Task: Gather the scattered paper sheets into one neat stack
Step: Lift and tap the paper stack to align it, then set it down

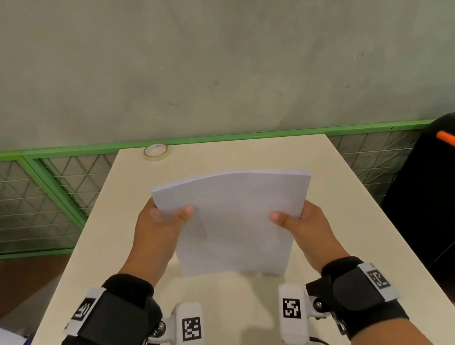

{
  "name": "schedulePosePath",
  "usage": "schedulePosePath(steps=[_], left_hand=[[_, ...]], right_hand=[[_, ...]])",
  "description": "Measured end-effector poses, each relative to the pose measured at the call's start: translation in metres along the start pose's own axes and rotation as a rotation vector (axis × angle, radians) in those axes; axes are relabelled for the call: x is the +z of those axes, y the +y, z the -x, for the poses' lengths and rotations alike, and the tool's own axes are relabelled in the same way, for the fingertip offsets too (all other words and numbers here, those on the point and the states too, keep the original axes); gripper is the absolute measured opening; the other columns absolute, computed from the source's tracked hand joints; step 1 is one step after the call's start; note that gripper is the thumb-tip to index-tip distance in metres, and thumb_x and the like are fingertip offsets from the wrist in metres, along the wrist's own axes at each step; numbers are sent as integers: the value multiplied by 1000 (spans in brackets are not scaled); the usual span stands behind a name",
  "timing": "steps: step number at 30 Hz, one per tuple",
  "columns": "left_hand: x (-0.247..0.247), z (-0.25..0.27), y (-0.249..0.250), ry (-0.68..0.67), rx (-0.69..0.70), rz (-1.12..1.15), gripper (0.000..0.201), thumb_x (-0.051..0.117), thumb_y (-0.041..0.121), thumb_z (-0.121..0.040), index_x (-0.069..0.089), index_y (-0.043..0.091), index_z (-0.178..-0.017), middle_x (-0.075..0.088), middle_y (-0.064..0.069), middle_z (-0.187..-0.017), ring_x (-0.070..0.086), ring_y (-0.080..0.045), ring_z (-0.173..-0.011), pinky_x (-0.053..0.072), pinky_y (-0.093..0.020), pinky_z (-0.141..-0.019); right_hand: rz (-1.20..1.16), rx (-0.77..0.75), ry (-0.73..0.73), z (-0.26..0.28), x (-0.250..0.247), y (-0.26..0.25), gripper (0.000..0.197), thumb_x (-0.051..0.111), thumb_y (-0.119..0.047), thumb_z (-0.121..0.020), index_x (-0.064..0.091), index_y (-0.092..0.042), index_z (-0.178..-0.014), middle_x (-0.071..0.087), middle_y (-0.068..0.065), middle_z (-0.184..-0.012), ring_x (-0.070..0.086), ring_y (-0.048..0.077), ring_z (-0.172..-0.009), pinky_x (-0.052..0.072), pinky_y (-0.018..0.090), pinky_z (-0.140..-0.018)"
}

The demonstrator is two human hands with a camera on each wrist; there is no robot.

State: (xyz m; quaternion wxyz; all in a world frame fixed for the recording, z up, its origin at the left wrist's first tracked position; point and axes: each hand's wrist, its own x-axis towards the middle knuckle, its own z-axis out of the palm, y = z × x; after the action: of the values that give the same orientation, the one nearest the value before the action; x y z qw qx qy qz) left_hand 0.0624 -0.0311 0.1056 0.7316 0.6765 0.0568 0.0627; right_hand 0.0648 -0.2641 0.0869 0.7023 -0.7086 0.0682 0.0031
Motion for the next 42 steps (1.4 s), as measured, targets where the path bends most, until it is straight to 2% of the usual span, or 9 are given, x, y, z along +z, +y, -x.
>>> schedulePosePath(steps=[7,13,20,24,29,33,36,39,42], left_hand=[[-5,-2,-16,-25,-30,-38,66,70,10,-70,46,10,-131,61,-13,-126,60,-28,-115,48,-42,-97],[-7,-1,-37,-6,-187,-109,31,60,3,-87,59,12,-117,66,-8,-116,59,-31,-116,44,-35,-91],[-9,6,-35,11,-176,-105,29,57,1,-89,59,10,-116,67,-3,-104,62,-21,-96,46,-27,-80],[-11,10,-54,-20,-232,-150,31,56,2,-89,58,10,-120,66,-9,-117,60,-29,-109,45,-36,-91],[-12,10,-76,-21,-285,-200,36,53,2,-91,54,12,-126,64,-9,-122,58,-28,-116,43,-34,-98],[-13,9,-86,-31,-324,-241,38,49,6,-94,50,11,-132,61,-8,-128,55,-27,-121,37,-40,-110],[-14,8,-93,-44,-354,-291,39,45,7,-96,48,11,-134,58,-9,-132,51,-27,-125,35,-42,-112],[-13,6,-98,-66,-371,-341,40,42,8,-97,44,11,-137,56,-9,-134,50,-28,-126,35,-39,-110],[-12,2,-98,-78,-393,-382,41,41,8,-97,42,13,-138,55,-5,-132,49,-27,-126,35,-40,-111]], right_hand=[[-12,31,3,1,3,16,40,69,-1,-75,57,-11,-112,66,11,-109,62,28,-100,51,36,-84],[74,55,37,5,10,24,27,52,-2,-88,55,-15,-112,64,8,-111,59,29,-108,48,38,-90],[70,45,89,9,9,23,25,50,0,-89,56,-14,-109,64,9,-106,60,28,-100,47,37,-88],[123,86,111,11,11,37,35,52,-2,-88,51,-12,-122,61,7,-113,57,27,-108,46,39,-94],[264,100,142,16,15,55,44,46,-1,-92,38,-10,-135,49,-1,-108,48,19,-100,34,23,-87],[367,136,152,12,15,67,41,38,-1,-95,37,-5,-136,53,8,-120,49,28,-120,32,21,-91],[467,160,145,8,13,78,34,35,-1,-95,44,0,-129,55,16,-126,51,30,-113,33,22,-89],[529,186,108,8,12,87,23,35,-1,-95,51,-1,-112,55,6,-99,46,21,-92,31,21,-78],[589,209,90,3,10,90,30,36,-1,-94,41,-21,-72,42,-9,-71,43,21,-85,30,22,-75]])
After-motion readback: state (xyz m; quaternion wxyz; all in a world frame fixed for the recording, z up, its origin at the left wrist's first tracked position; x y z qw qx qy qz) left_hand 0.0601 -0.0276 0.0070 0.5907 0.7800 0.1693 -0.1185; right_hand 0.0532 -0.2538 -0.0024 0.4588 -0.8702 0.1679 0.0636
